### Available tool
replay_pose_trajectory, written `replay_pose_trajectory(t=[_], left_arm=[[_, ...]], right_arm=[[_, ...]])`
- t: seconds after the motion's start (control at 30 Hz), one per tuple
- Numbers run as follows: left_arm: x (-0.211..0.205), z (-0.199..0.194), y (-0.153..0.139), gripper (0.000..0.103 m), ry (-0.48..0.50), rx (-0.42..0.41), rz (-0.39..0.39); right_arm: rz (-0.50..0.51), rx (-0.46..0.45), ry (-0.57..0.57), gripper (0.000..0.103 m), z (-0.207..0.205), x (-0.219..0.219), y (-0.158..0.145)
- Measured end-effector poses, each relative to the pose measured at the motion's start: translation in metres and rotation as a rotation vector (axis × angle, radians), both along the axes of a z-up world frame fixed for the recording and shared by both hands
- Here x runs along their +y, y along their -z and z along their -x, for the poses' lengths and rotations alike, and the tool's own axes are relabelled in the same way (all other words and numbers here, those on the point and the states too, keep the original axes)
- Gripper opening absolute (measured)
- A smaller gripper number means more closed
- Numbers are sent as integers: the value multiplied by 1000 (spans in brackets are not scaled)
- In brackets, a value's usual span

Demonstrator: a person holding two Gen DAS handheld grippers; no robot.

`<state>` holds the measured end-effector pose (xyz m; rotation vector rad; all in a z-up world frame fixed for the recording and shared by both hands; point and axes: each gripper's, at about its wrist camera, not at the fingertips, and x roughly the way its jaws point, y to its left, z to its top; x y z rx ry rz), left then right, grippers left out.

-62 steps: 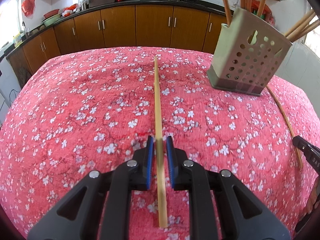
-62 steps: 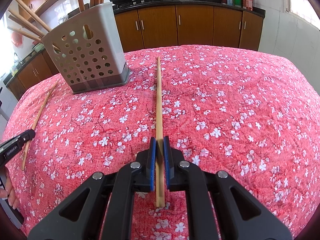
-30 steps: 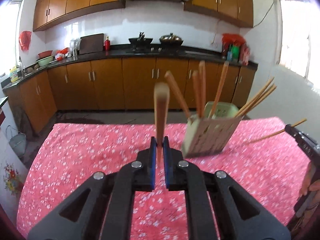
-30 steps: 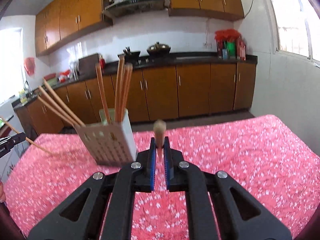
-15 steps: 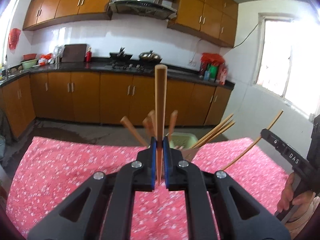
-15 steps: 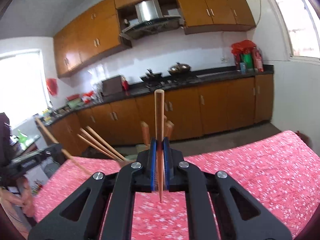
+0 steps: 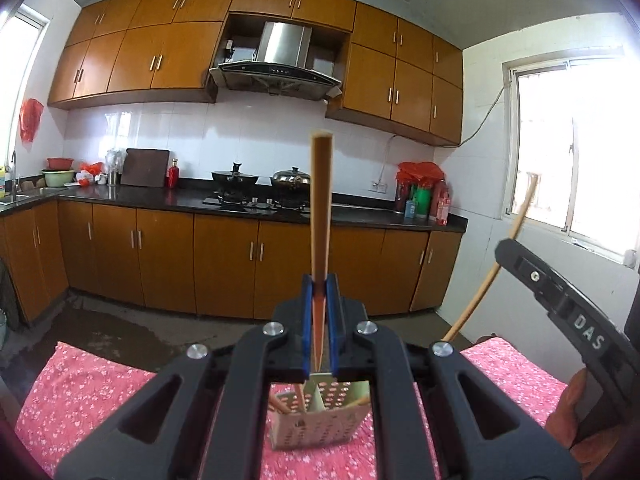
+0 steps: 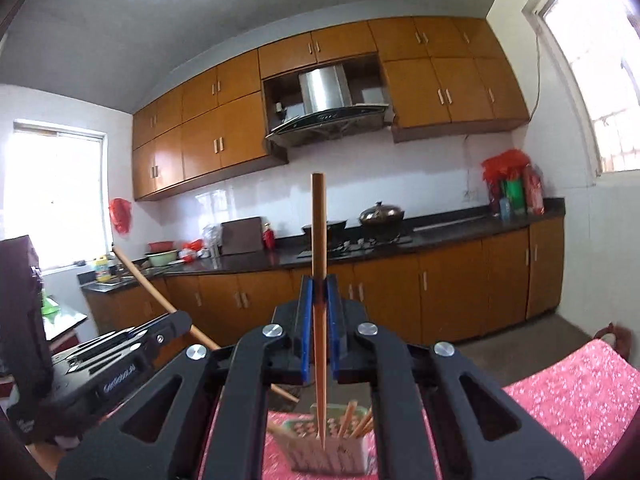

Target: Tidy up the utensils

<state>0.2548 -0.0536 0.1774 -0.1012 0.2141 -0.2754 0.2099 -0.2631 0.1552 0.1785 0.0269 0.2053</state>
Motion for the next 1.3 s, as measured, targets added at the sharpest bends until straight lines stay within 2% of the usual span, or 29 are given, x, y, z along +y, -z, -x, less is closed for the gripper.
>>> replay_pose_trajectory(t=[0.1, 0.23, 0.37, 0.57, 0.73, 0.9, 0.93, 1.03, 1.07, 1.13, 1.2, 1.3], left_arm=[[-6, -14, 15, 8, -16, 1, -22], [0, -31, 36, 8, -29, 57, -14], [10, -34, 37, 8, -27, 60, 6], [5, -42, 44, 8, -24, 90, -19], [7, -49, 51, 8, -16, 109, -5], [6, -54, 60, 8, -9, 130, -9], [7, -55, 61, 8, -7, 137, -8], [11, -54, 60, 11, -8, 143, 2], [13, -53, 58, 12, -8, 144, 8], [17, -49, 55, 21, -12, 138, 17], [22, -43, 49, 24, -17, 127, 23], [28, -31, 39, 31, -23, 110, 28]], right_arm=[[-6, 7, 21, 8, -18, 2, 10], [-43, 17, 17, 8, -31, 1, 9], [-38, -37, 17, 8, -26, 1, 3], [-53, -83, 91, 8, -47, -1, 11], [-42, -16, 112, 8, -61, 2, 43], [-28, 63, 75, 8, -58, 3, 60], [-32, 75, 62, 11, -55, 1, 60], [-25, 81, 67, 38, -47, -1, 54], [-18, 82, 68, 39, -44, -3, 51], [-11, 90, 67, 39, -39, -5, 46], [-7, 99, 64, 41, -32, -10, 41], [6, 111, 67, 52, -18, -16, 33]])
